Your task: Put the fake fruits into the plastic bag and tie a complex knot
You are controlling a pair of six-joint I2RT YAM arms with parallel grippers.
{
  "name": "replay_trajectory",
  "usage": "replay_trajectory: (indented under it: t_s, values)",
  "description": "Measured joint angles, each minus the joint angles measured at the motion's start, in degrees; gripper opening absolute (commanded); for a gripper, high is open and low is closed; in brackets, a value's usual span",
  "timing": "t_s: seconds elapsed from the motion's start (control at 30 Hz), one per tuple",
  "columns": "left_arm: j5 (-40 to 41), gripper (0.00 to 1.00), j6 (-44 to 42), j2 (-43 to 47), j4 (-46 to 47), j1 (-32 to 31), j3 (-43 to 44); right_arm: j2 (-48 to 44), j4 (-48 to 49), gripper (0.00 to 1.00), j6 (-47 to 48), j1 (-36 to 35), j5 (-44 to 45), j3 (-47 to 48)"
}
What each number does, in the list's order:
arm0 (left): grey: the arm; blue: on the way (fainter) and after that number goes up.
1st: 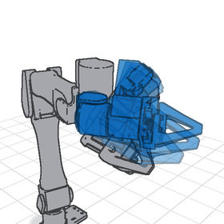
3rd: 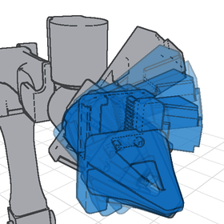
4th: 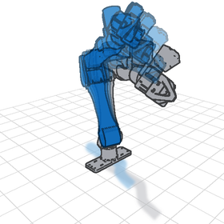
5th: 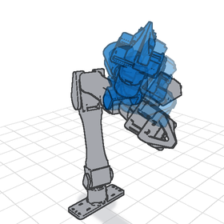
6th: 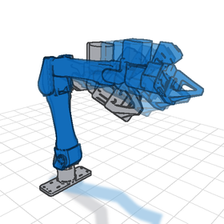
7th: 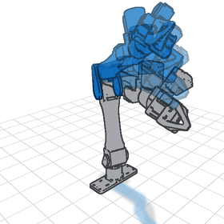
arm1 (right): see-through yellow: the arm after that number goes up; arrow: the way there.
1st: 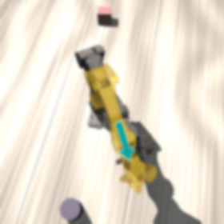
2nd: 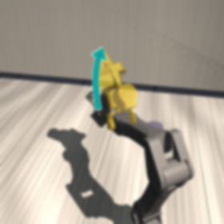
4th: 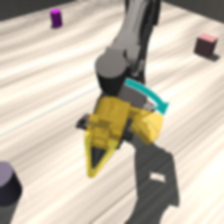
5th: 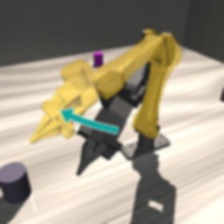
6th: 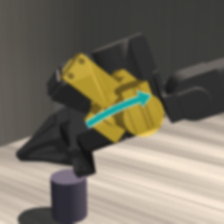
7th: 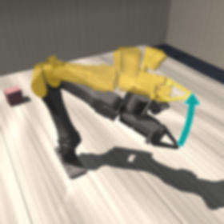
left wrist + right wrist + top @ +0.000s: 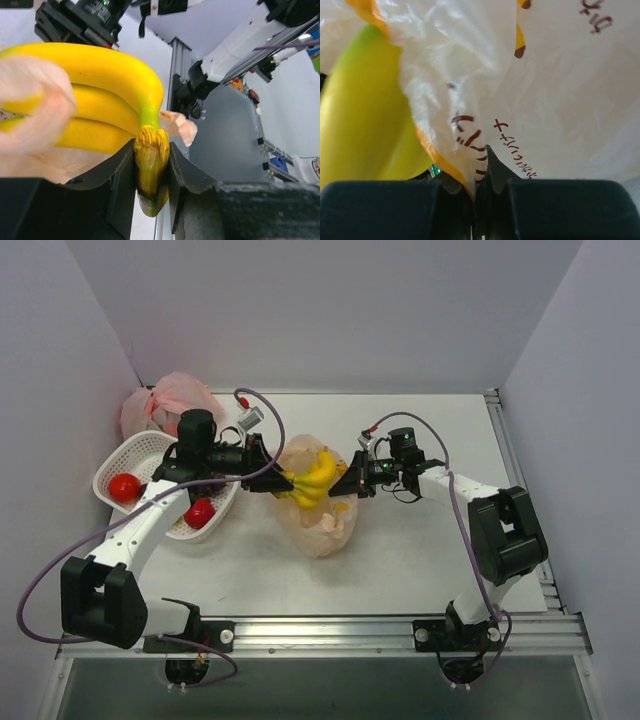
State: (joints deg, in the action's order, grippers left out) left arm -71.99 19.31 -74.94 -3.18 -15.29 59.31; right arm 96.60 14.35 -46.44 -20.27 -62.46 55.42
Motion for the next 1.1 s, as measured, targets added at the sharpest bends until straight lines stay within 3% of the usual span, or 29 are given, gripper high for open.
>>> replay_trajectory:
  t_s: [0.23,0.43,1.1]
  values:
    - [-0.3,0.0,-15.5,-2.2,-13.7,-0.1,0.5,0.8,0.0,0.0,-0.2,0.1,-0.4,0.3]
    - [-0.8,0.0,-23.0,-1.3,-20.5,-0.5,0.9,0.8,-0.1,0.0,-0.1,0.1,-0.8,0.3]
    - [-0.4,0.0,-24.3,5.2,-23.8,-5.2,2.7,0.8,-4.4,0.0,2.6,0.1,-1.1,2.0]
